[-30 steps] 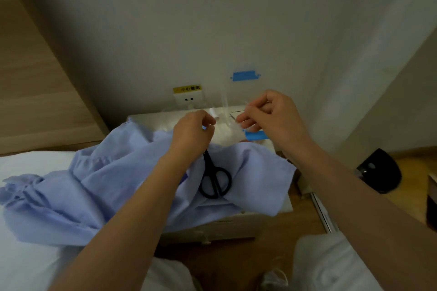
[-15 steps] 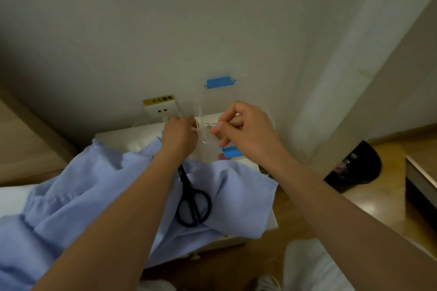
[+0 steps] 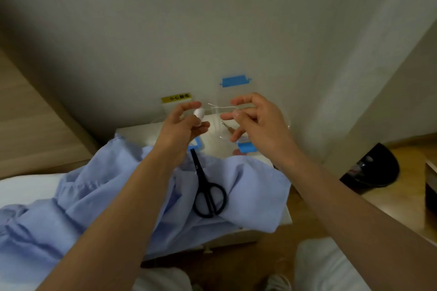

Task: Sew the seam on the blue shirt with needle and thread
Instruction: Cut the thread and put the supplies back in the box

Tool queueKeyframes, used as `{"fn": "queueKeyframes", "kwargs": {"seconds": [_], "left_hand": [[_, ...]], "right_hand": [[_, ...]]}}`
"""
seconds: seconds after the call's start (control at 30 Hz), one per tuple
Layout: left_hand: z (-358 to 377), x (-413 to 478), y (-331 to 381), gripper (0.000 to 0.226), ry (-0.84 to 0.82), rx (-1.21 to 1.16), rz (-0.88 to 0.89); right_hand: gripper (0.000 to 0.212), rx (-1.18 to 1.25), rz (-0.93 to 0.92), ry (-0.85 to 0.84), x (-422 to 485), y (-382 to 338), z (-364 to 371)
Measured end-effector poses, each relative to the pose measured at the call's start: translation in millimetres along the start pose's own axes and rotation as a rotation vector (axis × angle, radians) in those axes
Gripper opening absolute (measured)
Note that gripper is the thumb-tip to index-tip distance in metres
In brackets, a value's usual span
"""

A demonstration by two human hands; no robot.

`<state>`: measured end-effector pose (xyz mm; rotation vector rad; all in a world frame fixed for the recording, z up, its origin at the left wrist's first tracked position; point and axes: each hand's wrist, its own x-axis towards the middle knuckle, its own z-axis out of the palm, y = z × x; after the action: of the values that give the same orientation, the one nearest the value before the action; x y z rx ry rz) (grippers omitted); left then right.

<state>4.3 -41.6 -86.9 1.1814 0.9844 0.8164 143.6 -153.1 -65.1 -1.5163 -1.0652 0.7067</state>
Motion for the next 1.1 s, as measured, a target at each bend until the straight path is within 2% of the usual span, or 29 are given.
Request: {"fn": "queueKeyframes", "kwargs": {"seconds": [0.07,0.17,0.27,0.47,0.9,1.1], "left_hand": [[-2.3,-13.3,5.9,0.033,-0.04,-0.144,-0.053],[-5.8,-26.7,10.0,0.027,-0.062,-0.263,-0.082],[-10.6,-35.2,9.7,0.022,-0.056,-0.324,-0.091],[-20.1,-45.5,13.7,0.03,-0.046,-0.455,-0.049],[-20.0,-48.3,16.2,0.041,-0.066,-0.417,-0.002],[-18.8,-49.2,14.8,0.033,-0.063,-0.377,0.012]], "right_hand": [[0.011,-0.016,0.007,-0.043,-3.8,-3.5,5.0],[0.012,-0.066,-0.014,-0.061,-9.5,-8.6,14.8],[0.013,-0.093,-0.027,-0.031,-13.7,-10.4,21.3],[0.01,-0.147,-0.106,-0.077,-21.7,-10.2,35.7],[0.009,-0.128,-0.123,-0.104,-20.0,-10.1,36.6],[0.009,-0.129,-0.153,-0.088,-21.5,-7.5,37.2]]}}
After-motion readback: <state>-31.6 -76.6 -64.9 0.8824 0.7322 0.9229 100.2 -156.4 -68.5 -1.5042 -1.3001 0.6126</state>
